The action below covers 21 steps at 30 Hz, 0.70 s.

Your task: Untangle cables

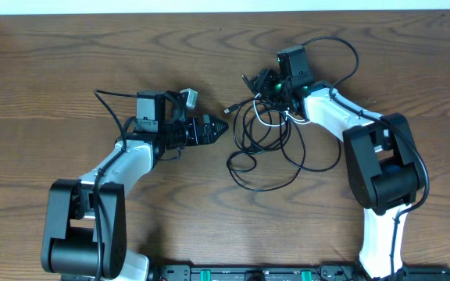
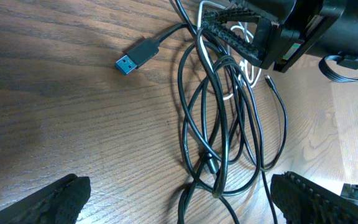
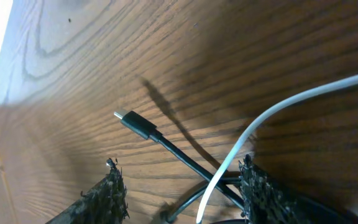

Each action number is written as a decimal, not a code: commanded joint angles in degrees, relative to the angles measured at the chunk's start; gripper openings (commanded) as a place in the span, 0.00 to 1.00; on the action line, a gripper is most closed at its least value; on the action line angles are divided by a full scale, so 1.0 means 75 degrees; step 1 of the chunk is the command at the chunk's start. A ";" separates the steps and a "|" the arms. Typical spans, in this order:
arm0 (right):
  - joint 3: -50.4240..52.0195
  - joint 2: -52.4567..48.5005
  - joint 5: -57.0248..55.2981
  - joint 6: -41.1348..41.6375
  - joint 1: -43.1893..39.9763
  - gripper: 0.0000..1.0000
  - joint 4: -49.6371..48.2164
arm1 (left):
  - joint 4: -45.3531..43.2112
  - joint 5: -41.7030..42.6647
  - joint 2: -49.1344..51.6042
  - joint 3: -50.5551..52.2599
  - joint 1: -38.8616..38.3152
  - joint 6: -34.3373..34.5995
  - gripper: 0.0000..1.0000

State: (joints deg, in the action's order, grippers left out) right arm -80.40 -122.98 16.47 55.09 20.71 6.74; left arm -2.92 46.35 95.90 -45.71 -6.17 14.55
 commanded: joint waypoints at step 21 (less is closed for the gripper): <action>-0.0017 -0.0562 0.0198 -0.0676 0.0192 0.01 -0.0962 | 0.0015 0.0006 -0.0026 -0.0064 -0.0003 -0.0105 0.99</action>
State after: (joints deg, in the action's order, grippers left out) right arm -80.55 -126.78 15.68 52.07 22.35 1.08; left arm -2.92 46.33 95.90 -45.71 -6.17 14.55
